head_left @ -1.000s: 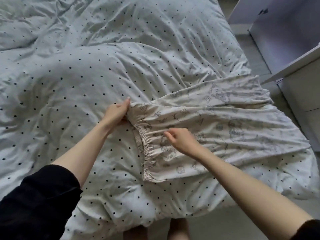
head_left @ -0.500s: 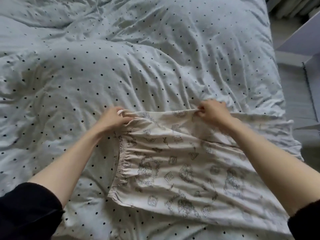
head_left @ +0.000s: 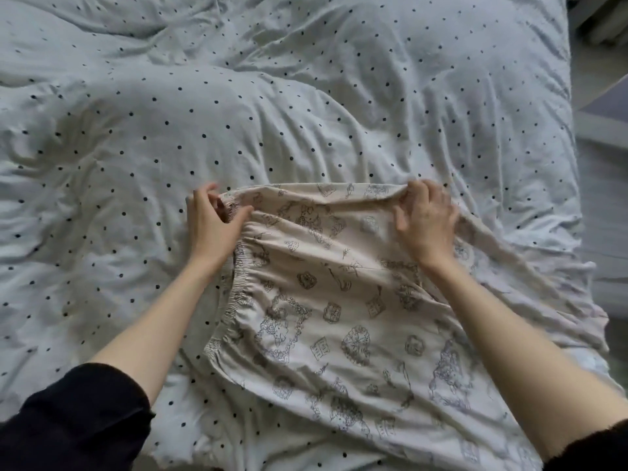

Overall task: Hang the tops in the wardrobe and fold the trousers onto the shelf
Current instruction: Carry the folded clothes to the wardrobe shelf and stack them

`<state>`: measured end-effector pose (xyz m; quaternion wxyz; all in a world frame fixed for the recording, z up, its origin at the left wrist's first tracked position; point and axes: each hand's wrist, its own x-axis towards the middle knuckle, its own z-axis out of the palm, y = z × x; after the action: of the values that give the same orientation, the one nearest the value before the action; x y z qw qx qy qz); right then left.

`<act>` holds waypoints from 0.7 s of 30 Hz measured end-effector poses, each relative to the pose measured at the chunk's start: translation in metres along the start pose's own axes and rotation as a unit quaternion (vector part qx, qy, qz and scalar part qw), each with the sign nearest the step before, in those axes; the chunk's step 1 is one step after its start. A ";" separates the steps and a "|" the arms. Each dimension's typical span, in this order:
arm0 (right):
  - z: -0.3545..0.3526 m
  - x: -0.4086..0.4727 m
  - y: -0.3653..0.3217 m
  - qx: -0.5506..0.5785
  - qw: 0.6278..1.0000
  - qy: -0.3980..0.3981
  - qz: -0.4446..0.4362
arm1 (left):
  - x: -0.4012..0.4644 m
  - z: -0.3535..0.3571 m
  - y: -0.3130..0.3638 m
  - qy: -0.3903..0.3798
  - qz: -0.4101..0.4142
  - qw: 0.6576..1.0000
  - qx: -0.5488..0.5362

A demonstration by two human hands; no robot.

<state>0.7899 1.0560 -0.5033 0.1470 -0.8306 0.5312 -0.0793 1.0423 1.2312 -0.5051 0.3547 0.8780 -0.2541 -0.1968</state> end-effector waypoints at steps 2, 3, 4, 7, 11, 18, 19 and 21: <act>0.008 -0.039 -0.008 0.002 0.999 0.020 -0.041 | -0.027 -0.003 -0.015 0.032 -0.008 0.999 -0.018; 0.012 -0.058 -0.010 -0.005 0.998 0.023 -0.064 | -0.040 -0.002 -0.022 0.043 -0.012 0.999 -0.015; 0.018 -0.080 -0.014 -0.009 0.996 0.018 -0.082 | -0.057 -0.003 -0.033 0.047 -0.021 0.999 -0.004; 0.029 -0.136 -0.023 -0.013 0.993 -0.004 -0.118 | -0.098 -0.005 -0.061 0.020 -0.057 0.998 0.025; 0.041 -0.201 -0.028 -0.030 0.981 -0.089 -0.172 | -0.137 -0.010 -0.085 -0.041 -0.072 0.994 0.067; 0.047 -0.263 -0.026 -0.111 0.955 -0.199 -0.187 | -0.158 -0.033 -0.105 -0.096 -0.104 0.989 0.052; 0.046 -0.268 -0.026 -0.117 0.954 -0.204 -0.186 | -0.159 -0.040 -0.109 -0.104 -0.106 0.988 0.045; 0.045 -0.278 -0.027 -0.137 0.952 -0.209 -0.176 | -0.163 -0.053 -0.118 -0.117 -0.115 0.986 0.025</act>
<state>0.7079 1.3256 -0.5299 0.1233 -0.9210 0.3402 0.1444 0.9774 1.4278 -0.5276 0.2755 0.8810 -0.1960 -0.3309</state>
